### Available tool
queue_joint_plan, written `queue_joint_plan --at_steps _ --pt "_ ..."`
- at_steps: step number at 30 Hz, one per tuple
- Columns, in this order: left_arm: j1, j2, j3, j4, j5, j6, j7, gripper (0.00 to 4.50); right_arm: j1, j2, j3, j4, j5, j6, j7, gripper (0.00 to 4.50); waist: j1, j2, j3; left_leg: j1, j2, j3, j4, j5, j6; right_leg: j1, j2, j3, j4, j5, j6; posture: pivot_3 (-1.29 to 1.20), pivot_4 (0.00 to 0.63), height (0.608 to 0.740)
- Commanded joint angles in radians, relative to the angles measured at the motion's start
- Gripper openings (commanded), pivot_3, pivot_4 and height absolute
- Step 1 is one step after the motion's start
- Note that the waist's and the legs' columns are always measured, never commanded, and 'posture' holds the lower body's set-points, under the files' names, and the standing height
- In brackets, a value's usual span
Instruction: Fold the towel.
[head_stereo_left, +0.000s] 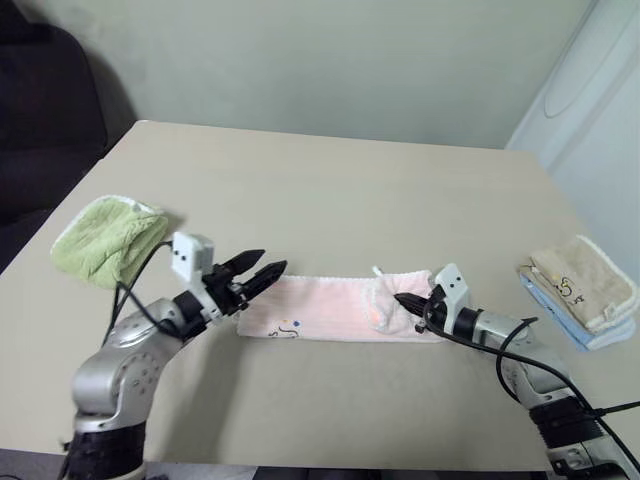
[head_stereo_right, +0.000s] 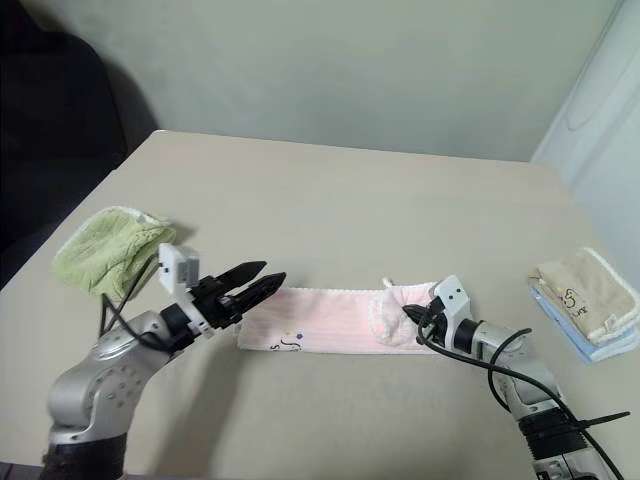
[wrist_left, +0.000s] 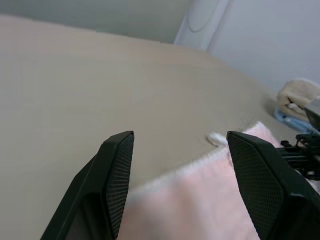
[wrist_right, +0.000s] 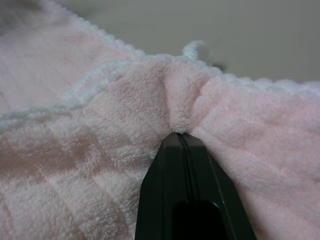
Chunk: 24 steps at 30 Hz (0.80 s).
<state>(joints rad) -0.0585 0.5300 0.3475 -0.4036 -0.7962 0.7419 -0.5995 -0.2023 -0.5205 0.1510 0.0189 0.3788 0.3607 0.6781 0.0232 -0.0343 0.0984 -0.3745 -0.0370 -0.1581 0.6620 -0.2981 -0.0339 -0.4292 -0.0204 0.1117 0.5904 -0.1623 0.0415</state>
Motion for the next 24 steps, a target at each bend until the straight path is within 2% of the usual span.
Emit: queue_joint_plan --at_steps 1,2,3,7,10,15,19,24 --pt "0.127 0.009 0.143 -0.104 -0.230 0.132 0.082 3.21 0.033 -0.010 -0.023 -0.044 -0.020 -0.015 0.020 0.01 0.000 0.001 0.000 -0.001 0.000 0.000 0.000 -0.001 0.000 0.000 0.000 0.000 0.000 -0.003 0.001 0.00 0.150 0.740" --pt "0.186 0.002 0.185 -0.125 -0.314 0.163 0.108 3.21 0.030 -0.010 -0.039 -0.080 -0.002 -0.012 0.028 0.01 -0.002 0.001 0.001 -0.001 0.000 0.000 0.000 -0.001 0.000 0.000 0.000 0.001 0.000 -0.005 0.001 0.00 0.150 0.740" --pt "0.254 -0.004 0.218 -0.148 -0.405 0.187 0.134 3.39 0.022 -0.009 -0.052 -0.111 0.016 -0.006 0.033 0.00 -0.004 0.001 0.001 -0.002 0.000 0.001 0.000 -0.002 0.000 -0.002 0.000 0.001 0.000 -0.005 0.002 0.00 0.150 0.740" --pt "0.454 -0.022 0.248 -0.212 -0.670 0.196 0.253 4.48 -0.028 0.001 -0.066 -0.172 0.038 0.007 0.053 0.00 -0.006 0.003 0.002 -0.004 0.001 0.001 -0.001 -0.005 -0.001 -0.005 0.000 0.000 0.001 -0.003 -0.002 0.00 0.150 0.740" --pt "0.525 -0.054 0.213 -0.222 -0.802 0.151 0.406 4.48 -0.069 0.005 -0.063 -0.179 0.037 0.005 0.073 0.00 -0.005 0.009 0.006 -0.002 0.001 0.001 -0.001 -0.005 -0.001 -0.004 0.002 0.000 0.001 -0.006 -0.001 0.00 0.150 0.740" --pt "0.570 -0.108 0.110 -0.217 -0.898 0.083 0.668 4.48 -0.111 0.019 -0.079 -0.168 0.040 0.002 0.080 0.00 0.001 0.015 0.012 0.001 0.004 0.000 -0.001 -0.005 -0.002 -0.003 0.004 0.000 0.001 -0.011 -0.001 0.00 0.150 0.740" --pt "0.573 -0.133 0.069 -0.208 -0.954 0.022 0.768 4.48 -0.116 0.024 -0.083 -0.165 0.033 -0.003 0.084 0.00 -0.002 0.017 0.013 0.001 0.004 0.001 0.000 -0.004 -0.003 0.000 0.006 0.000 0.002 -0.011 -0.002 0.00 0.150 0.740" --pt "0.462 -0.162 -0.018 -0.172 -0.945 -0.039 0.854 4.48 -0.125 0.042 -0.091 -0.153 0.020 -0.018 0.067 0.00 -0.002 0.019 0.014 0.008 0.006 0.002 0.000 -0.004 -0.005 0.005 0.010 0.000 0.002 -0.007 -0.007 0.00 0.150 0.740"
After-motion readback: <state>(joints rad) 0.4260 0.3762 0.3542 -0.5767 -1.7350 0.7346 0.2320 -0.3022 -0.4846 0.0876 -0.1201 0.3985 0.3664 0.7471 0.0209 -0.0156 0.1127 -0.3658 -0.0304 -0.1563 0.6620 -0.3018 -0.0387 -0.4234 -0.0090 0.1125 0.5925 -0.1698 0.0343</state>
